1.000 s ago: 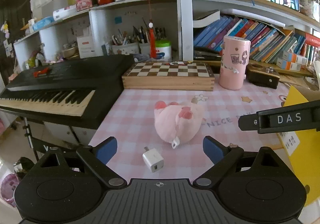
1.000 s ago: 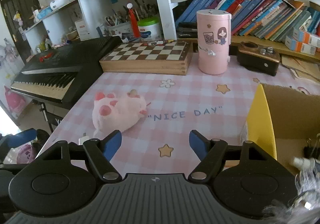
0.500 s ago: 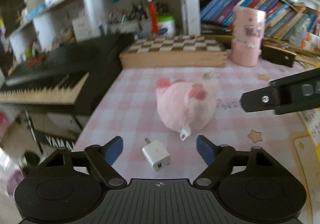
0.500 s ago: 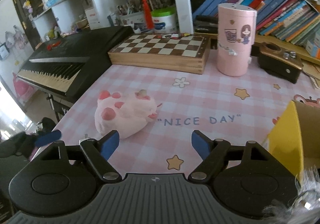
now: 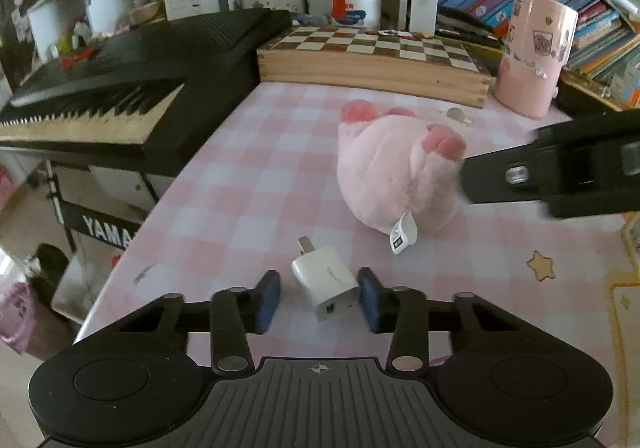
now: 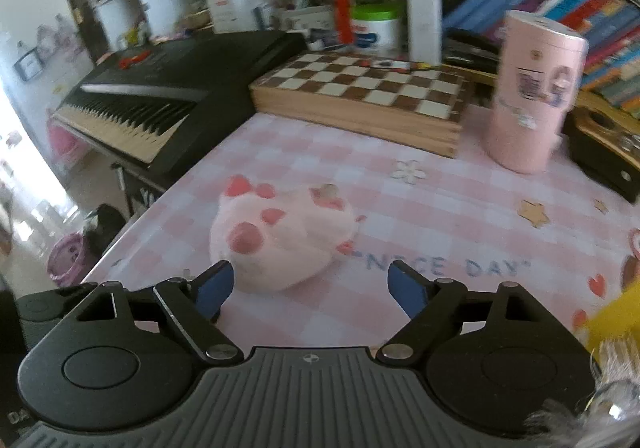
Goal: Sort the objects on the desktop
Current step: 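Grasp the white USB charger with the left tool while the right tool grasps the pink plush pig, then lift the charger and plush pig and carry both toward the yellow box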
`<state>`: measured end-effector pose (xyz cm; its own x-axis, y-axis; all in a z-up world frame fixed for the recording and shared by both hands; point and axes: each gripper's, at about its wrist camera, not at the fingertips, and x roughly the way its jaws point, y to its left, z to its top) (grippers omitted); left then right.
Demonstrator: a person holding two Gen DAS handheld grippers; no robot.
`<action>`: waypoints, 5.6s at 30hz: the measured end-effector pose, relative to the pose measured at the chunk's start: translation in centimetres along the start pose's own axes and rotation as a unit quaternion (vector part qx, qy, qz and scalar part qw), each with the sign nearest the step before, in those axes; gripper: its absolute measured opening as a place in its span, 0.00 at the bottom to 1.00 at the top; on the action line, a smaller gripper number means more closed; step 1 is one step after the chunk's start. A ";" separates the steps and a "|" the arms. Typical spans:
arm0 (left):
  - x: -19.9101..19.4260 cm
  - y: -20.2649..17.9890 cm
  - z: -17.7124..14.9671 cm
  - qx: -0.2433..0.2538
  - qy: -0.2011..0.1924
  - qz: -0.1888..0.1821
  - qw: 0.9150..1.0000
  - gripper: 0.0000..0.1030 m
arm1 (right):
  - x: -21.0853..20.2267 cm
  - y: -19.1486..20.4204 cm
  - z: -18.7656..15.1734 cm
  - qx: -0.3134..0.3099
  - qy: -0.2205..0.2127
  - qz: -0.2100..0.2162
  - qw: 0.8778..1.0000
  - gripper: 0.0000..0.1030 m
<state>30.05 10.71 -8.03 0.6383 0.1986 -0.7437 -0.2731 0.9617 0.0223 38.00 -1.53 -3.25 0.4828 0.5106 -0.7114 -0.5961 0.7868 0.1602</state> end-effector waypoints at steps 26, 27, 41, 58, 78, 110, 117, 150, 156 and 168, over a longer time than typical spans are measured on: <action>-5.9 3.8 -0.3 -0.050 -0.027 0.018 0.998 0.23 | 7.4 2.9 2.6 -0.091 -0.027 -0.006 0.995 0.82; -6.1 3.8 -0.2 -0.050 -0.031 0.015 0.998 0.23 | 7.0 2.7 2.6 -0.084 -0.030 -0.004 0.996 0.81; -10.5 3.6 0.6 -0.030 -0.092 -0.047 0.994 0.23 | -4.4 1.4 1.0 0.001 -0.103 -0.006 0.995 0.82; -16.0 5.9 -3.4 0.001 -0.103 -0.117 0.988 0.23 | -13.0 5.1 -7.3 0.039 -0.106 -0.084 0.990 0.82; -22.8 8.8 -10.2 0.045 -0.118 -0.167 0.978 0.23 | -19.3 13.5 -16.5 0.060 -0.103 -0.139 0.983 0.82; -25.4 4.2 -15.3 0.166 -0.080 -0.277 0.943 0.23 | -25.3 14.5 -26.8 0.198 -0.058 -0.219 0.954 0.83; -25.1 2.1 -15.3 0.188 -0.069 -0.297 0.934 0.23 | -26.2 13.5 -27.9 0.222 -0.058 -0.235 0.945 0.83; -25.0 -4.8 -15.2 0.232 -0.058 -0.345 0.907 0.23 | -29.1 8.8 -30.3 0.267 -0.050 -0.277 0.922 0.83; -24.8 -6.0 -15.2 0.235 -0.055 -0.347 0.906 0.23 | -29.4 7.8 -30.6 0.272 -0.048 -0.278 0.920 0.83; -24.3 -8.7 -14.7 0.240 -0.053 -0.342 0.907 0.23 | -29.7 4.8 -30.6 0.275 -0.045 -0.273 0.921 0.83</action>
<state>6.32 -5.22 0.06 0.6126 -0.4836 -0.6251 0.5424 0.8326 -0.1126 1.18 -23.55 -2.23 0.6804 -0.0051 -0.7328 0.1537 0.9787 0.1359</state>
